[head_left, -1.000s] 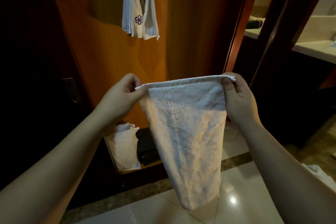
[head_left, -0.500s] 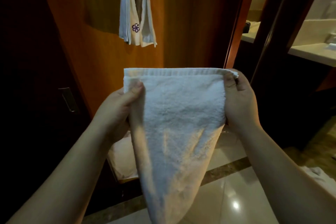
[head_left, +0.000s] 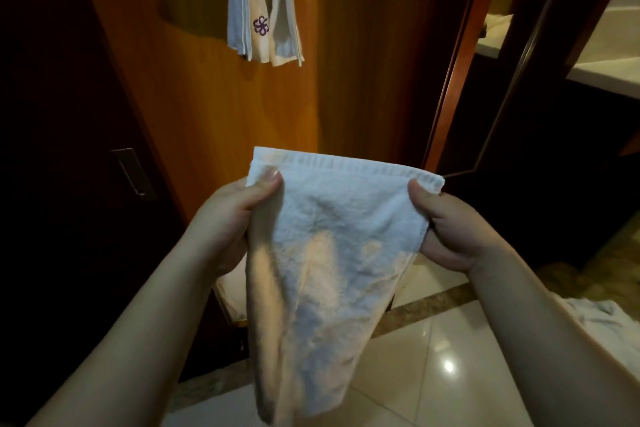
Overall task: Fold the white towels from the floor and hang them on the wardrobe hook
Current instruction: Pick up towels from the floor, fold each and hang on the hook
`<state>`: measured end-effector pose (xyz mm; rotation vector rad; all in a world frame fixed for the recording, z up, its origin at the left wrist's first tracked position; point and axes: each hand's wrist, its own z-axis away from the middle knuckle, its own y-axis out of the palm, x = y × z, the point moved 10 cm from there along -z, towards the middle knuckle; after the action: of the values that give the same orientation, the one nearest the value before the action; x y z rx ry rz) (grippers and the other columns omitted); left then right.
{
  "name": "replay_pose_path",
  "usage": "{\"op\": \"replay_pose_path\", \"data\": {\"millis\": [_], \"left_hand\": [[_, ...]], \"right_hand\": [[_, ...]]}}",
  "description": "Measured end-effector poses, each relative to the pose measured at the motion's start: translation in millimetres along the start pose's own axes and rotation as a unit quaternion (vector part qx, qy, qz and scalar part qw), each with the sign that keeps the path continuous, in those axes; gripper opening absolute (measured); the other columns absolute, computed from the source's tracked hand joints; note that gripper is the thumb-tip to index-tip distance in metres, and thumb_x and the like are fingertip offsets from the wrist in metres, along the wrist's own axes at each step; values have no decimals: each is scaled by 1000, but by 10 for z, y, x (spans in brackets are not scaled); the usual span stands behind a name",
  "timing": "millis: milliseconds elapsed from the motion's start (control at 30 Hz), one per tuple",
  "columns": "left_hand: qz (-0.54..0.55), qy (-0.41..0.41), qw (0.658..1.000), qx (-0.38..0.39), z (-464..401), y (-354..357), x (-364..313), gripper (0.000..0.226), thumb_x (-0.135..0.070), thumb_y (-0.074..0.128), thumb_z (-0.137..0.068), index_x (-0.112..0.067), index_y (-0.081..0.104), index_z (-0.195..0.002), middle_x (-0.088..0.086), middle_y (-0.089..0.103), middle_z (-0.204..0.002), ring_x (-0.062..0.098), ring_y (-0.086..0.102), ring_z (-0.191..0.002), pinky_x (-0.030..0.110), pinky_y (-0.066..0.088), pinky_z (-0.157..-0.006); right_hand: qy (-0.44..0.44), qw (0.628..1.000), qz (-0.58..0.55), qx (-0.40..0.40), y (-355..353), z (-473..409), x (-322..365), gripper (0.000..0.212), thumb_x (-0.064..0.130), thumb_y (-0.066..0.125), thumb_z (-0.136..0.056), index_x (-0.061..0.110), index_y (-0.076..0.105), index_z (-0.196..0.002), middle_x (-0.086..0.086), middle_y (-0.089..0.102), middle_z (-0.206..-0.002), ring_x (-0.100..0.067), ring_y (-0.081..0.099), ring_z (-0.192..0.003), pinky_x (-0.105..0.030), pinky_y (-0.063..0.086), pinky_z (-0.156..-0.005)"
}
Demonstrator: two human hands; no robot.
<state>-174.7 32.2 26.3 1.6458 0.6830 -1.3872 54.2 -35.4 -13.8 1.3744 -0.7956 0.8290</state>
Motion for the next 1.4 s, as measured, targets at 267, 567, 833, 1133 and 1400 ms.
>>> {"op": "replay_pose_path", "data": {"millis": [267,567,833,1133,1400], "left_hand": [[-58,1,993,-101,-16,-353,286,22,-40,71,-86,-23,80,-95,13,77,-102,33,74,-95,42,62,-77],[-134,85,958,-238,626,12,746,29,-39,53,-102,-55,71,-86,-22,74,-86,-7,69,-80,9,49,-62],[-94,81,975,-182,694,202,794,32,-52,51,-87,-32,70,-105,-13,75,-92,1,71,-86,11,53,-66],[-133,92,973,-162,724,218,759,32,-34,56,-97,-22,68,-124,-13,75,-100,-2,69,-95,7,50,-71],[-301,33,953,19,648,441,880,69,-38,47,-89,-38,27,-155,1,39,-156,16,36,-145,36,39,-115]], "right_hand": [[-35,970,188,-148,-72,-56,-223,52,65,71,-78,23,76,-108,-8,76,-111,-26,73,-105,-47,55,-94],[-87,912,329,-228,511,394,-819,59,69,33,-92,40,56,-138,17,67,-125,0,61,-116,-27,51,-100],[-52,939,273,-200,653,351,-983,47,77,38,-81,45,65,-101,25,73,-95,6,70,-88,-10,53,-66],[-19,956,278,-94,894,301,-1117,36,84,35,-76,68,58,-98,31,70,-100,11,65,-98,-9,51,-78],[-38,937,346,-6,1021,273,-956,51,74,44,-89,49,43,-133,23,68,-113,5,64,-108,-12,51,-89]]}}
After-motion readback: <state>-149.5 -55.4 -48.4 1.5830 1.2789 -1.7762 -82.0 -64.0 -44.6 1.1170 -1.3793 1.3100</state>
